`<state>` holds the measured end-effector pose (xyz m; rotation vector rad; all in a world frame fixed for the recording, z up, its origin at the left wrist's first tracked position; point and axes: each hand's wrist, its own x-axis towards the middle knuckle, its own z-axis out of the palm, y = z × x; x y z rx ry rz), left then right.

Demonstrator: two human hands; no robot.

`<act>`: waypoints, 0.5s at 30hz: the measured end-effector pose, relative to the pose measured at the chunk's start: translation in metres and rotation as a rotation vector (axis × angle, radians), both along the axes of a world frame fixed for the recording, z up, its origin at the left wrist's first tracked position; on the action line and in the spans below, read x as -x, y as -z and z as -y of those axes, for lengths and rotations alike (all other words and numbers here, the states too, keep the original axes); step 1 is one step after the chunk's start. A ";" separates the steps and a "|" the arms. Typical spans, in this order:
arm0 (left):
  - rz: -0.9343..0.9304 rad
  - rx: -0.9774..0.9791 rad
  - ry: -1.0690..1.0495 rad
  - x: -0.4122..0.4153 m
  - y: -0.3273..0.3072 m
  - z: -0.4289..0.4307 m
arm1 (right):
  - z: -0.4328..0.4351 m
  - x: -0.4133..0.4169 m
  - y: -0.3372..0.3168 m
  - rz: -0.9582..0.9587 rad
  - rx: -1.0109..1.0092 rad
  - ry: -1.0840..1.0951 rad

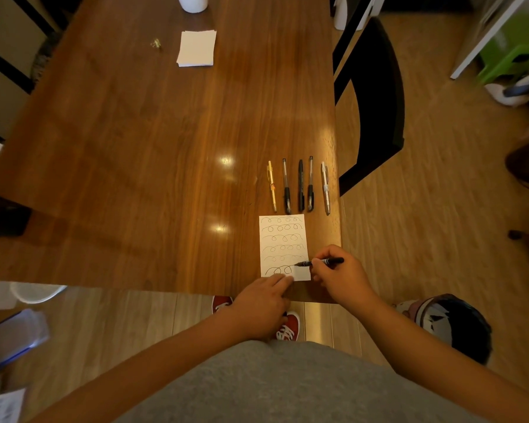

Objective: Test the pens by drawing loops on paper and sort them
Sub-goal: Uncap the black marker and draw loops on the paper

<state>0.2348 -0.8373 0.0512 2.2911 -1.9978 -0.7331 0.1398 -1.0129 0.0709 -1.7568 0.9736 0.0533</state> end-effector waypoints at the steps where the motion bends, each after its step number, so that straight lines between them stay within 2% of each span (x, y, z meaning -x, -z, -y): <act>1: -0.006 0.003 -0.008 0.001 0.000 0.001 | 0.001 0.002 -0.001 -0.002 0.000 0.008; 15: 0.010 -0.072 0.014 0.002 -0.005 0.007 | -0.001 0.015 -0.004 0.015 -0.014 -0.017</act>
